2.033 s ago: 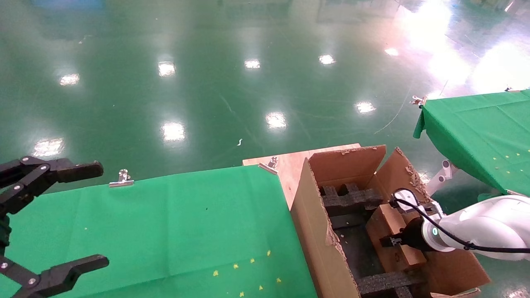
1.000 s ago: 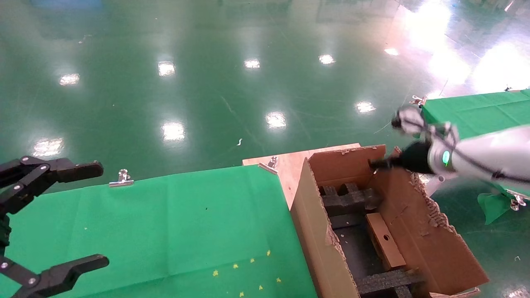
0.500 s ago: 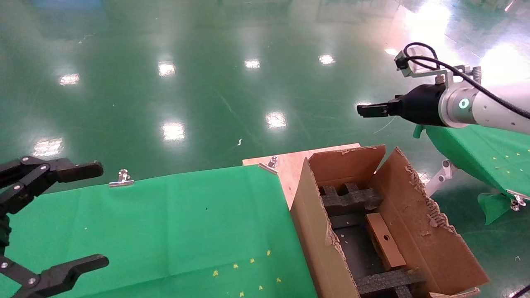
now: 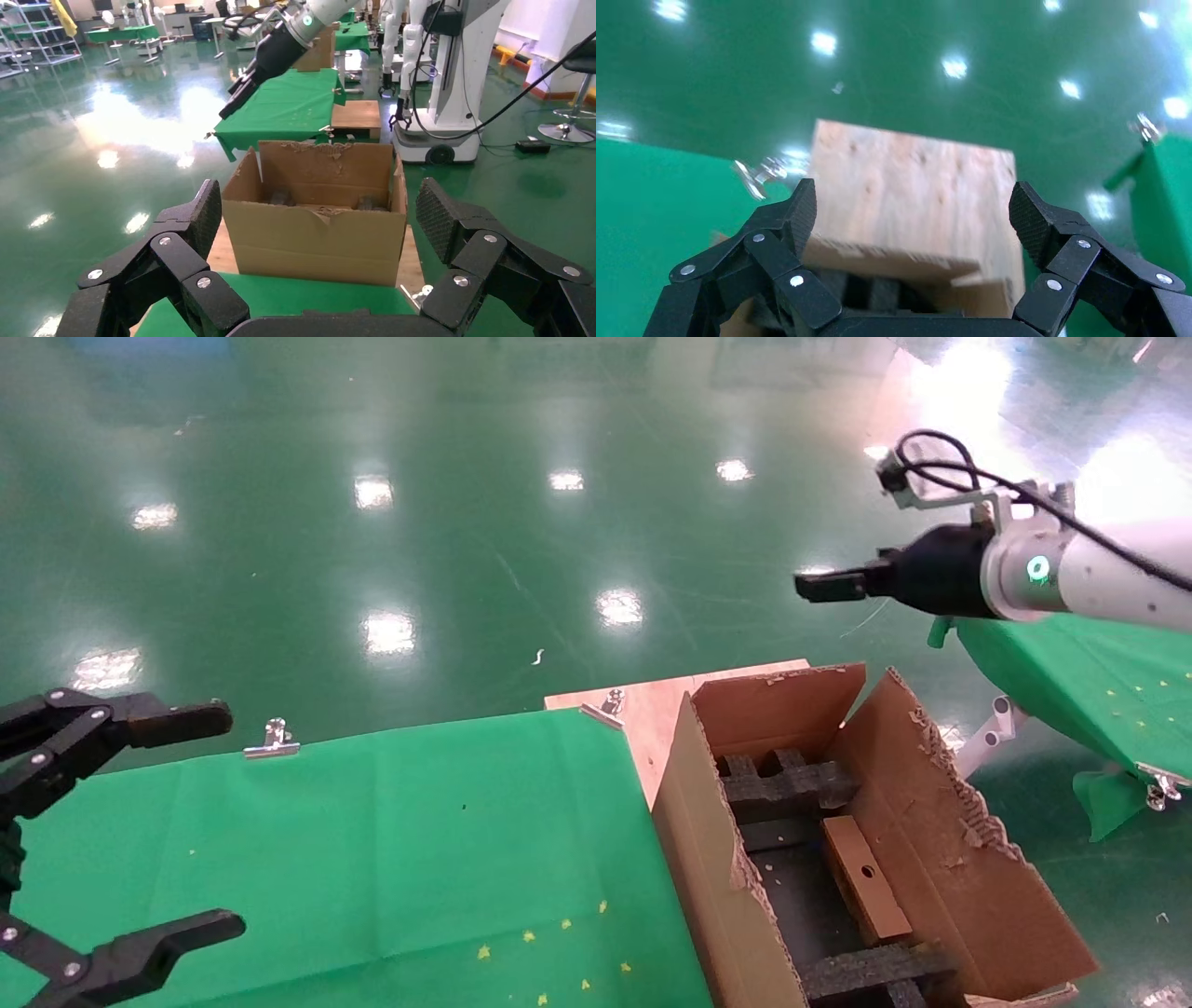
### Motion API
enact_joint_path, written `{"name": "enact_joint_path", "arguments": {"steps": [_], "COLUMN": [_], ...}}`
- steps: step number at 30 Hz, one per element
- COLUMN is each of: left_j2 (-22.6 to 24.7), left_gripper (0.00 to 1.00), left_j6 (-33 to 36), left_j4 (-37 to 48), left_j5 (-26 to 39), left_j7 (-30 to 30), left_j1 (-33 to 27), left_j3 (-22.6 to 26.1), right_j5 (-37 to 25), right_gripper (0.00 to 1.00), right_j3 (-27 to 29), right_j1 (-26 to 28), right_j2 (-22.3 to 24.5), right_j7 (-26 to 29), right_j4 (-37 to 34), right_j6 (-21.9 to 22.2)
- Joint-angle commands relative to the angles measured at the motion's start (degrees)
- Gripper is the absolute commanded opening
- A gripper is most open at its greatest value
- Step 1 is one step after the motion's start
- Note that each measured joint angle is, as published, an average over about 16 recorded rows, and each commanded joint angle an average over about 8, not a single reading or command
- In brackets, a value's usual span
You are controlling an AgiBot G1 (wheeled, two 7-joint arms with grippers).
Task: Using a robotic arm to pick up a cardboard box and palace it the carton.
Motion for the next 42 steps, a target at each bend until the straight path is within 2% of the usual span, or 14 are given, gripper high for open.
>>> {"name": "enact_joint_path", "arguments": {"steps": [1,42], "left_j2": [0.0,-0.03], "left_gripper": [1.0,1.0], "left_j6": [0.0,-0.02], "left_j4": [0.01,0.02], "left_j5": [0.0,-0.05], "left_j7": [0.0,0.05], "left_j1": [0.0,-0.03], "left_j3": [0.0,0.09], "right_j5": [1.53,44.34], "right_gripper": [1.0,1.0], "right_j3": [1.99,57.86], "right_j1": [-1.28,-38.14], "right_j2": [-0.15,-4.61], "right_j7": [-2.15,-62.8], "right_j4": [0.11,2.89], "right_j6": [-1.27,-36.74]}}
